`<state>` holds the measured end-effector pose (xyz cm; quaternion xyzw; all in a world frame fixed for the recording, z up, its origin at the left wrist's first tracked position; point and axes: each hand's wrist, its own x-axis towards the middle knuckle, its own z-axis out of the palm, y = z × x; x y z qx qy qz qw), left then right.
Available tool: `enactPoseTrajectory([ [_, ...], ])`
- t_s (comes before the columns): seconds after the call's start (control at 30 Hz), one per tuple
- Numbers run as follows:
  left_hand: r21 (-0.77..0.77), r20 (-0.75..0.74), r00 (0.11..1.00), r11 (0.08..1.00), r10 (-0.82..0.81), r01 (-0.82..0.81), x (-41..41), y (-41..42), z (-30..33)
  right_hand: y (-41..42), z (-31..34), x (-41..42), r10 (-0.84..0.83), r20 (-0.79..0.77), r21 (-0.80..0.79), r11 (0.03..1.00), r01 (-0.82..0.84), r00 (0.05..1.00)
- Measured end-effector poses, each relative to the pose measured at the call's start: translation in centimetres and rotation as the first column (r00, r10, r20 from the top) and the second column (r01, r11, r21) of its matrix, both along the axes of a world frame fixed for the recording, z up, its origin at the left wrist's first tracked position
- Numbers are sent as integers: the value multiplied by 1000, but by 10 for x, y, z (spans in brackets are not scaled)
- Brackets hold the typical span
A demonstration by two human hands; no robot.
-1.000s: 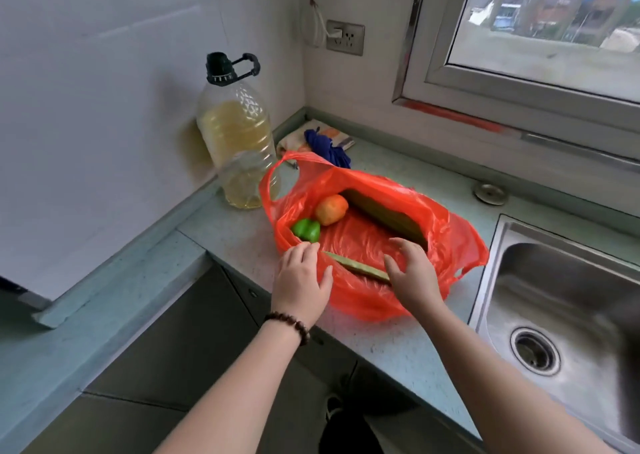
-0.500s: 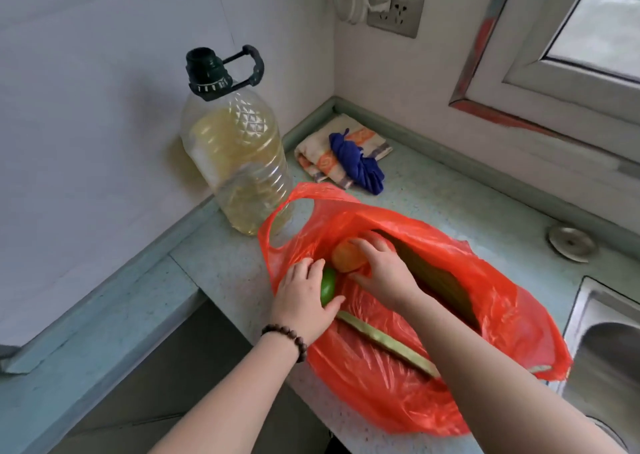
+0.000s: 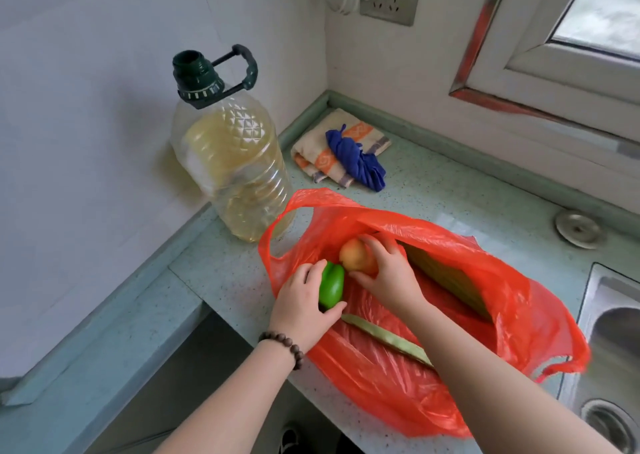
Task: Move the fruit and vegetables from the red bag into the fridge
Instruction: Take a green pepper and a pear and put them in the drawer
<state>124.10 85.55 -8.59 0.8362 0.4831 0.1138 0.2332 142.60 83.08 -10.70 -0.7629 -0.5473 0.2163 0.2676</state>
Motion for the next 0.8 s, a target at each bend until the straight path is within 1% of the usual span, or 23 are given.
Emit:
enactPoseTrajectory([
  [0.1, 36, 64, 997, 998, -44, 42, -2, 4, 12, -16, 10, -5, -144, -25, 57, 988, 145, 989],
  [0.23, 54, 117, 985, 991, -126, 120, -2, 8, 27, -41, 28, -10, -284, -62, 161, 943, 291, 957],
  [0.3, 70, 135, 973, 982, -185, 177, -1, 8, 33, -56, 38, -14, -361, -67, 196, 909, 367, 930],
  [0.4, 85, 176, 940, 955, -294, 283, 2, 2, 44, -88, 50, -26, -491, -89, 241, 833, 497, 866],
  [0.53, 131, 218, 859, 886, -463, 444, 6, -20, 54, -143, 64, -48, -660, -99, 313, 690, 653, 745],
  [0.57, 142, 226, 829, 859, -512, 492, 7, -30, 57, -161, 67, -56, -705, -95, 322, 646, 692, 702],
  [0.7, 141, 263, 691, 735, -673, 663, 16, -82, 63, -237, 73, -91, -839, -96, 341, 478, 810, 535],
  [0.8, 119, 277, 566, 613, -776, 781, 24, -136, 66, -301, 73, -119, -927, -60, 318, 334, 888, 370],
])
